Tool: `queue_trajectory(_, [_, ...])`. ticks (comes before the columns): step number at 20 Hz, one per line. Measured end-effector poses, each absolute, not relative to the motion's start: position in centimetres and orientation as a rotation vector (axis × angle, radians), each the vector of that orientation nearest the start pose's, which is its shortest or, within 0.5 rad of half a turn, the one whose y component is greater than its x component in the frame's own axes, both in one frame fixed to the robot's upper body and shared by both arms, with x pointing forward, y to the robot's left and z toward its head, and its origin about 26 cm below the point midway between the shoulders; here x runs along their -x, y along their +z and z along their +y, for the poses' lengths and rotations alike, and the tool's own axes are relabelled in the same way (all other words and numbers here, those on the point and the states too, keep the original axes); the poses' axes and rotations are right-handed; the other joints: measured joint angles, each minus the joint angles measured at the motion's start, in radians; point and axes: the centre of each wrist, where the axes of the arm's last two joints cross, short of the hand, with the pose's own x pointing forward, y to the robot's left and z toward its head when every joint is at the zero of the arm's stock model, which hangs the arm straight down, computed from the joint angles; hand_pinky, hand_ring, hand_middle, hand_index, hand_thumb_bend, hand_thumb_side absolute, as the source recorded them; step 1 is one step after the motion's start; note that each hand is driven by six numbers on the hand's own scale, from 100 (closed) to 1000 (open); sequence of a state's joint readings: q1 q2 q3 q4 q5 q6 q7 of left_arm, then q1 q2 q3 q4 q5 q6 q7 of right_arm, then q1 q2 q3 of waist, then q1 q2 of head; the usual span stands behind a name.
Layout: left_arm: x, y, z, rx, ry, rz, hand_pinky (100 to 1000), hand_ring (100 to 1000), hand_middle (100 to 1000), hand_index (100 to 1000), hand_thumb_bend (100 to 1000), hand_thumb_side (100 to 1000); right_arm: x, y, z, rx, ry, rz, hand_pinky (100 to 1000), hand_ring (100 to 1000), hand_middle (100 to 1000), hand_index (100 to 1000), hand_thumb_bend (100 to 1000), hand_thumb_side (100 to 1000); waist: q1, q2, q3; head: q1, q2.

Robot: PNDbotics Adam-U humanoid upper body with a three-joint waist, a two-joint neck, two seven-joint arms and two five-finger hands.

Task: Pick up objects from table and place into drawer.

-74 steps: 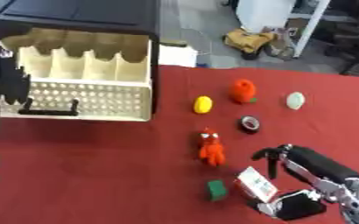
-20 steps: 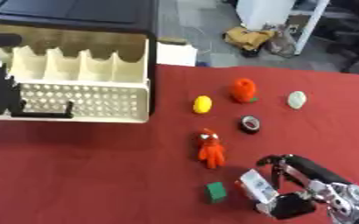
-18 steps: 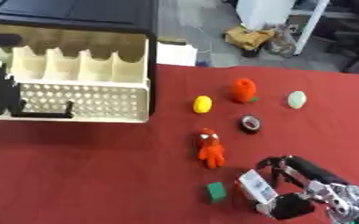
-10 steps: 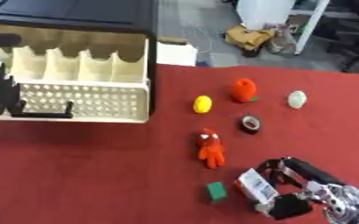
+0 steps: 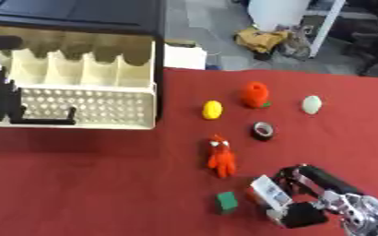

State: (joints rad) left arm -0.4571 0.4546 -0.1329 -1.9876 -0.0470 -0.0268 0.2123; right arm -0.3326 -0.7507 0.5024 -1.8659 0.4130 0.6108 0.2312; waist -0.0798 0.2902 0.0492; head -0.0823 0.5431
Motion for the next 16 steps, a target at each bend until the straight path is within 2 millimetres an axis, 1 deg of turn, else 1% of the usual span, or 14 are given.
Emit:
queue_trajectory(5, [-30.89,23.96,23.22,-0.272,-0.413,-2.457,135,100,100,746,119,1000,-29.57,14.17,-24.29,0.682,1.196,-1.247,671,767,421,722,226,389,0.0,0.0,0.0,0.0,0.0])
queue_trajectory(6, [-30.89,23.96,23.21,-0.272,-0.413,-2.457,135,100,100,746,119,1000,-29.56,14.19,-24.31,0.685,1.199,-1.25,667,764,417,716,195,380,0.0,0.0,0.0,0.0,0.0])
queue_trajectory(11, [-30.89,23.96,23.21,-0.272,-0.414,-2.457,134,100,100,745,120,1000,-29.48,14.28,-24.4,0.688,1.216,-1.262,654,750,399,689,108,336,0.0,0.0,0.0,0.0,0.0])
queue_trajectory(16, [-30.89,23.94,23.18,-0.269,-0.411,-2.457,133,100,100,745,120,1000,-29.44,14.23,-24.56,0.689,1.216,-1.273,618,707,350,637,100,298,0.0,0.0,0.001,0.0,0.0])
